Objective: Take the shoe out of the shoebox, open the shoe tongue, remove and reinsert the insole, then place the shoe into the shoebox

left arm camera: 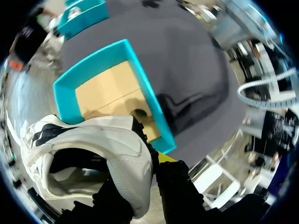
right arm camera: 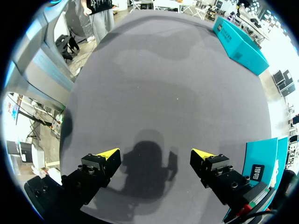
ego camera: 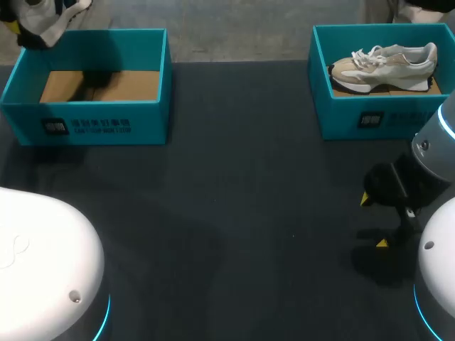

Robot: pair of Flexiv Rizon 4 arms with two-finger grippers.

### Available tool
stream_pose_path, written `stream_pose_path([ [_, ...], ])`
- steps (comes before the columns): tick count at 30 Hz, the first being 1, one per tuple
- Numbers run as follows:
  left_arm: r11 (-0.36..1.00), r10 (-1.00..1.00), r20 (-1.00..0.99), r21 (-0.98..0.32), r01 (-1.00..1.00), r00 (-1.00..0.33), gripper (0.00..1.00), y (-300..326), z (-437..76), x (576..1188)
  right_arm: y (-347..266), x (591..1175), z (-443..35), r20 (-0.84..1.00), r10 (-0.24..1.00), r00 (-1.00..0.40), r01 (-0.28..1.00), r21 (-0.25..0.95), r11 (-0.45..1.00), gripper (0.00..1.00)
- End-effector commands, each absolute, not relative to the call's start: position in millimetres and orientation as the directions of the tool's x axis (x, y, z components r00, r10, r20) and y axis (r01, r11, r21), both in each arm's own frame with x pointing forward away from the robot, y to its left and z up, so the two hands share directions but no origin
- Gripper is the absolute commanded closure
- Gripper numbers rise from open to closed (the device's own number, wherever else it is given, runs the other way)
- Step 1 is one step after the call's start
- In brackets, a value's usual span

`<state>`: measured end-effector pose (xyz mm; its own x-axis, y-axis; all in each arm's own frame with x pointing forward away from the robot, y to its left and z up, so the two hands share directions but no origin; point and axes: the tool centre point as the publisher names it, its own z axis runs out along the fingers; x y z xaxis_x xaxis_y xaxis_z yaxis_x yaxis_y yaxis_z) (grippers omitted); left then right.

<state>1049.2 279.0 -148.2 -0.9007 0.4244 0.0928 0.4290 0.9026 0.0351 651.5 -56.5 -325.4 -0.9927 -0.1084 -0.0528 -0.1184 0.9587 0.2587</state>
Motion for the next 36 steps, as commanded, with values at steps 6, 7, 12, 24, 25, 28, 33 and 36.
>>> stream_pose_path([
  [6, 0.822, 0.559, 0.082, 0.072, 0.564, -0.825, 1.00, 286.2, -144.2, 1035.6, -56.4, 650.2, -325.7, -0.055, -0.108, -0.993, -0.118, 0.255, 0.960, 0.00],
  [7, 0.822, 0.559, 0.082, 0.072, 0.564, -0.825, 1.00, 286.2, -144.2, 1035.6, -56.4, 650.2, -325.7, -0.055, -0.108, -0.993, -0.118, 0.255, 0.960, 0.00],
  [12, 0.822, 0.559, 0.082, 0.072, 0.564, -0.825, 1.00, 286.2, -144.2, 1035.6, -56.4, 650.2, -325.7, -0.055, -0.108, -0.993, -0.118, 0.255, 0.960, 0.00],
  [24, 0.719, 0.681, 0.067, 0.126, 0.683, -0.729, 1.00, 288.3, -145.7, 1039.3, -56.4, 650.2, -325.7, -0.055, -0.108, -0.993, -0.118, 0.255, 0.960, 0.00],
  [25, 0.703, 0.696, 0.071, 0.139, 0.698, -0.715, 1.00, 290.9, -147.0, 1042.3, -56.4, 650.2, -325.7, -0.055, -0.108, -0.993, -0.118, 0.255, 0.960, 0.00],
  [28, 0.582, 0.797, 0.071, 0.170, 0.795, -0.599, 1.00, 298.0, -152.9, 1048.5, -56.4, 650.2, -325.7, -0.055, -0.108, -0.993, -0.118, 0.255, 0.960, 0.00],
  [33, 0.467, 0.873, 0.071, 0.161, 0.870, -0.482, 1.00, 310.8, -163.9, 1055.6, -56.4, 650.2, -325.7, -0.055, -0.108, -0.993, -0.118, 0.255, 0.960, 0.00],
  [36, 0.401, 0.906, 0.070, 0.172, 0.900, -0.418, 1.00, 316.8, -168.2, 1061.6, -56.4, 650.2, -325.7, -0.055, -0.108, -0.993, -0.118, 0.255, 0.960, 0.00],
])
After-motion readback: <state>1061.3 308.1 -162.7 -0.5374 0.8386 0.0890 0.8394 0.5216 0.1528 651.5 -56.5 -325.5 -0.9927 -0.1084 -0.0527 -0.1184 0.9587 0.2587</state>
